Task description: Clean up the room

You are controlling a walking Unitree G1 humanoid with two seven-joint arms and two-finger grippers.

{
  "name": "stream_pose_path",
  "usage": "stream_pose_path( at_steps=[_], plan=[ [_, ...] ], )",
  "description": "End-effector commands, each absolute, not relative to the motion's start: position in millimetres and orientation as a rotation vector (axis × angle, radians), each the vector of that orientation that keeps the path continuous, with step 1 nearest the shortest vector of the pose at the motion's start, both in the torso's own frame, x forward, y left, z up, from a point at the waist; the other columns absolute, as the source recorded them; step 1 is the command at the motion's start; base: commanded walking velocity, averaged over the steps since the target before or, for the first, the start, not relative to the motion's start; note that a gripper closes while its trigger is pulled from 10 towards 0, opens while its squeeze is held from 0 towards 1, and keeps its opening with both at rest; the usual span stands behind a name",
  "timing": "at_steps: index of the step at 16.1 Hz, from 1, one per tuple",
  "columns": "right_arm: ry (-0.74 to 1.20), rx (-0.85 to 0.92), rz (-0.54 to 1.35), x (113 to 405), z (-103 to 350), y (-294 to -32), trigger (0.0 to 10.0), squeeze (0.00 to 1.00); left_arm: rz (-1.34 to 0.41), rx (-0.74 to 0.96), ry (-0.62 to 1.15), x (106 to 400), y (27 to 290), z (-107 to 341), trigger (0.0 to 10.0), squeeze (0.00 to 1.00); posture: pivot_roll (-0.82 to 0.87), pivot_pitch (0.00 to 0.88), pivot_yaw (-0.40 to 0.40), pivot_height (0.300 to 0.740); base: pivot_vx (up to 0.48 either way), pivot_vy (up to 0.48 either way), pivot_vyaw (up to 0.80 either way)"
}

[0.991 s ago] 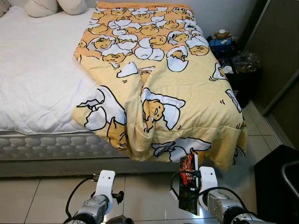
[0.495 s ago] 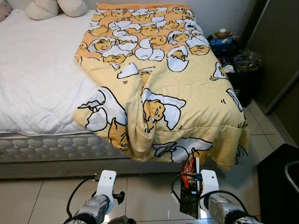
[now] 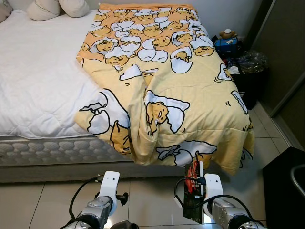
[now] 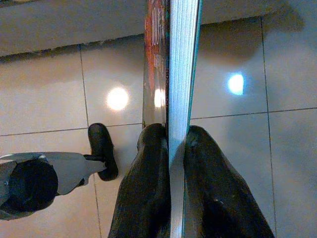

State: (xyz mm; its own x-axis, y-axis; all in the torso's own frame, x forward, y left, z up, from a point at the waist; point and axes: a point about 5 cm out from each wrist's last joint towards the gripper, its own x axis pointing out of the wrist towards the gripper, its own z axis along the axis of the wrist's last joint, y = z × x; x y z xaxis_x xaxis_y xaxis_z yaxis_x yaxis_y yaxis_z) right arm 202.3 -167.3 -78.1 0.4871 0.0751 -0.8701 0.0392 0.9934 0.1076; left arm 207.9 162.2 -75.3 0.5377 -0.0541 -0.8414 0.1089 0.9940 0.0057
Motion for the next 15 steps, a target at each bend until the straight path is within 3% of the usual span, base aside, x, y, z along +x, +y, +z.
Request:
stream_pose_path(
  at_steps=[1, 8, 15],
  plan=[
    [1.030, 0.125, 0.014, 207.8, -75.0, -167.8, 0.0, 0.00, -0.095, 0.061, 1.008, 206.4, 163.1, -76.1, 10.0, 0.00, -0.17, 0.000, 0.045, 0.740, 0.000, 0.000, 0.00],
    [1.029, 0.123, 0.036, 209.5, -74.0, -167.0, 0.0, 0.00, -0.085, 0.047, 1.010, 205.0, 162.7, -76.9, 10.0, 0.00, -0.17, 0.000, 0.013, 0.740, 0.000, 0.000, 0.00],
    [1.031, 0.131, 0.009, 207.9, -74.5, -172.3, 0.0, 0.00, -0.106, 0.048, 1.018, 202.7, 157.8, -78.4, 10.0, 0.00, -0.18, 0.000, 0.036, 0.740, 0.000, 0.000, 0.00]
  ],
)
